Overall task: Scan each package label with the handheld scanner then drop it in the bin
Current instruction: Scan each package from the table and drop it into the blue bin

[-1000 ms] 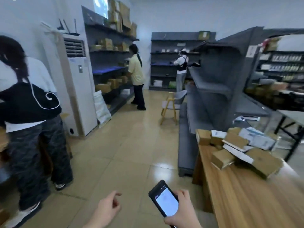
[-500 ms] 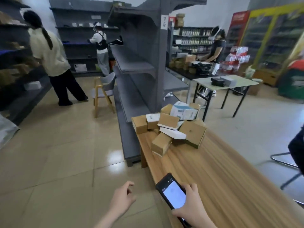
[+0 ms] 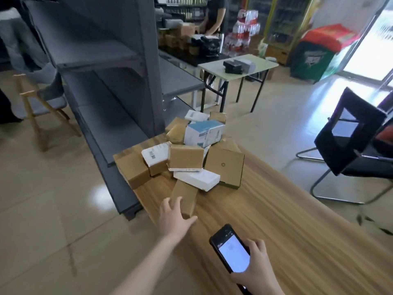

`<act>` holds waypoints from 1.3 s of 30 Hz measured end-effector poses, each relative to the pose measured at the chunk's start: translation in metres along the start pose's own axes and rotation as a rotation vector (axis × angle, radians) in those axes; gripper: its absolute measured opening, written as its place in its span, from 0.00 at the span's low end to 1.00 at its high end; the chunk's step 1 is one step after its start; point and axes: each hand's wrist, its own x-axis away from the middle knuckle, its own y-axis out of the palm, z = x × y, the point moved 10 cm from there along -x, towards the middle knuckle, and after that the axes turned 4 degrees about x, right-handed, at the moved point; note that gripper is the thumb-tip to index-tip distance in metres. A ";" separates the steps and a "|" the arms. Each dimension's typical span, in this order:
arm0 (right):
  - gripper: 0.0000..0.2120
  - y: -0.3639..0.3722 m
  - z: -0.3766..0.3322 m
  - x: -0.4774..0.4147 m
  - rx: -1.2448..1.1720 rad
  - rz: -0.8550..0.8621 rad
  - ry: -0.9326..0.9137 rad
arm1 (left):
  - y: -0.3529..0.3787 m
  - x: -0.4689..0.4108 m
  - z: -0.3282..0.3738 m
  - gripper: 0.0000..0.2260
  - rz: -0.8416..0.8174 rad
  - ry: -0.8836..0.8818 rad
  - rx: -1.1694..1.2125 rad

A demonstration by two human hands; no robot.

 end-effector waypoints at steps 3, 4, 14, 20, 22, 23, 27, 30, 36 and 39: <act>0.42 0.012 0.005 -0.009 -0.013 -0.013 0.042 | 0.015 -0.028 0.001 0.40 -0.042 -0.031 -0.053; 0.42 0.015 0.005 -0.011 -0.018 -0.018 0.052 | 0.019 -0.035 -0.001 0.40 -0.057 -0.042 -0.061; 0.46 0.006 0.035 -0.003 -0.051 -0.002 0.152 | 0.049 -0.006 -0.006 0.38 -0.086 0.133 -0.089; 0.43 -0.017 0.074 0.023 -0.033 0.035 0.153 | 0.081 0.054 0.014 0.34 -0.216 0.160 0.086; 0.43 -0.024 0.094 0.036 -0.036 0.042 0.161 | 0.097 0.074 0.026 0.33 -0.302 0.173 0.136; 0.43 -0.030 0.106 0.045 -0.041 0.042 0.164 | 0.106 0.085 0.035 0.31 -0.341 0.180 0.154; 0.44 -0.047 0.146 0.070 -0.062 0.052 0.182 | 0.138 0.116 0.055 0.26 -0.431 0.165 0.168; 0.44 -0.056 0.173 0.088 -0.050 0.044 0.191 | 0.140 0.128 0.060 0.22 -0.362 0.116 0.146; 0.45 -0.065 0.196 0.109 -0.056 0.045 0.163 | 0.118 0.152 0.078 0.20 -0.104 0.163 0.112; 0.45 -0.064 0.198 0.111 -0.052 0.026 0.153 | 0.130 0.169 0.088 0.30 -0.133 0.207 -0.036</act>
